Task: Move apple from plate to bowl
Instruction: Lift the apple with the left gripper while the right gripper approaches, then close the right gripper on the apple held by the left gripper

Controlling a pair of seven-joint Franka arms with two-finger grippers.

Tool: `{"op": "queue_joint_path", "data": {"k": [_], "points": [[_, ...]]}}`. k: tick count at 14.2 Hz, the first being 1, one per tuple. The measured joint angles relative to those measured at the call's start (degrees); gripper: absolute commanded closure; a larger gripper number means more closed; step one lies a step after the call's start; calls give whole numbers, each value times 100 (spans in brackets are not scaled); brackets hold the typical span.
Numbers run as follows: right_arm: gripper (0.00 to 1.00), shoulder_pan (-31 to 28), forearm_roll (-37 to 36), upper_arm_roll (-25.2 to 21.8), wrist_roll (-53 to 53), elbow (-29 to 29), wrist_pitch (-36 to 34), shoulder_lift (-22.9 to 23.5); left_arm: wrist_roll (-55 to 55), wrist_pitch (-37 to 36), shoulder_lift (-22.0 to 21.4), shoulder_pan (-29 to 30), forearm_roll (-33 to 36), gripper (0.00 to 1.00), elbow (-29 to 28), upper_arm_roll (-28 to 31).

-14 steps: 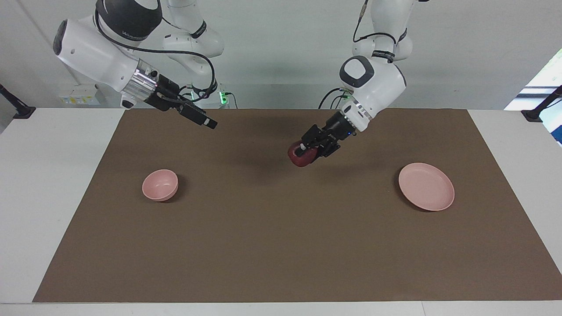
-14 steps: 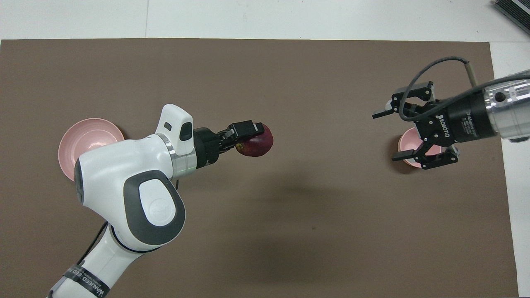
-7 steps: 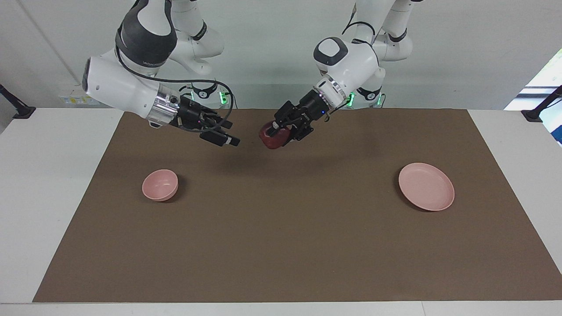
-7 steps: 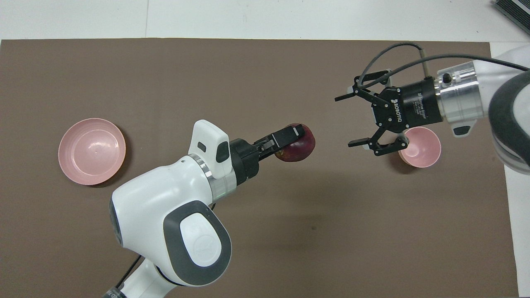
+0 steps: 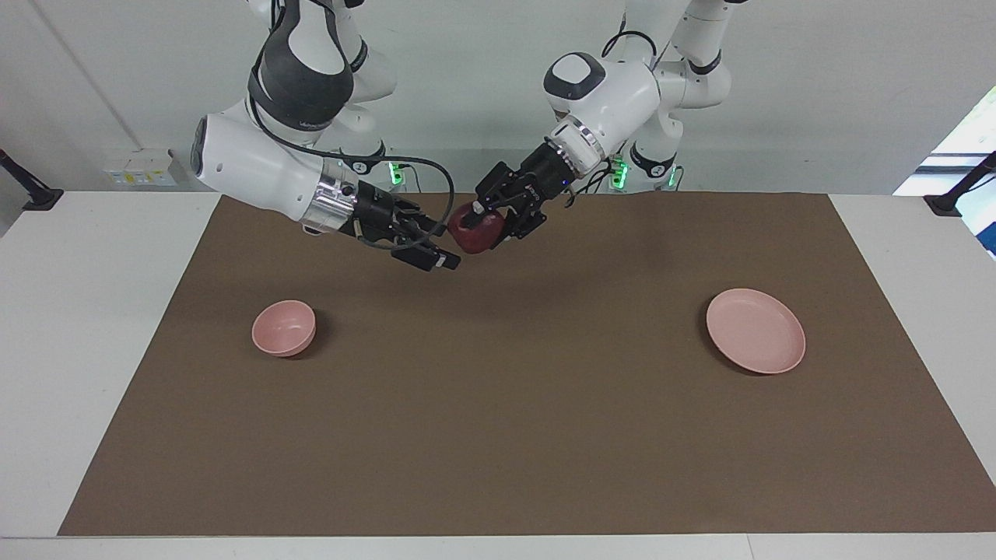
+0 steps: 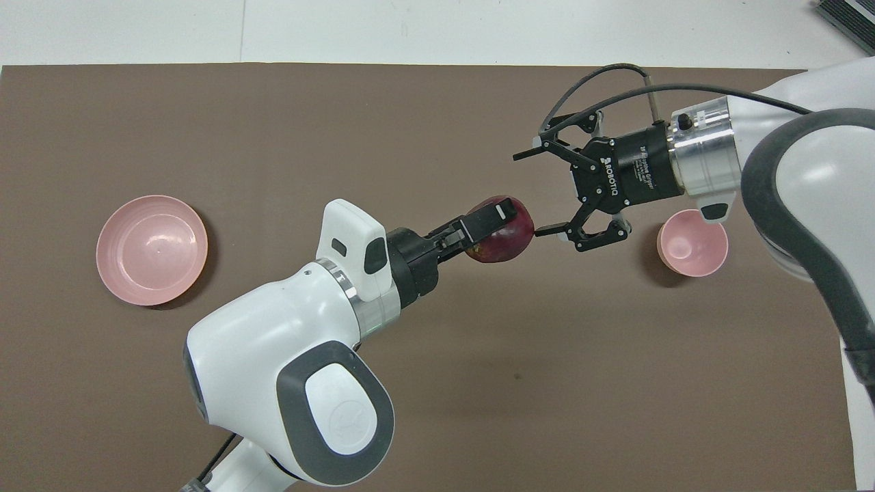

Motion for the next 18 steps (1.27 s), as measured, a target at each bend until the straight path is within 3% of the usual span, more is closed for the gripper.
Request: {"op": "queue_joint_path", "data": {"k": [6,13,14,15,17,18], "points": [[0,-5,0,-3,0,-7,-519,-3,0,15,3,3,0,100,7,6],[0,50,14,34,0,-9,-592,-16,0,20,3,4,0,100,7,1],[9,85,14,41,0,-10,-592,-17,0,20,3,4,0,100,7,-1],[42,111,14,43,0,-10,-592,-18,0,20,3,4,0,100,10,-1],[87,110,29,31,0,1,-556,-25,0,20,6,3,0,100,3,-23],[100,108,29,27,0,0,-561,-30,0,20,8,3,0,100,6,-27]]}}
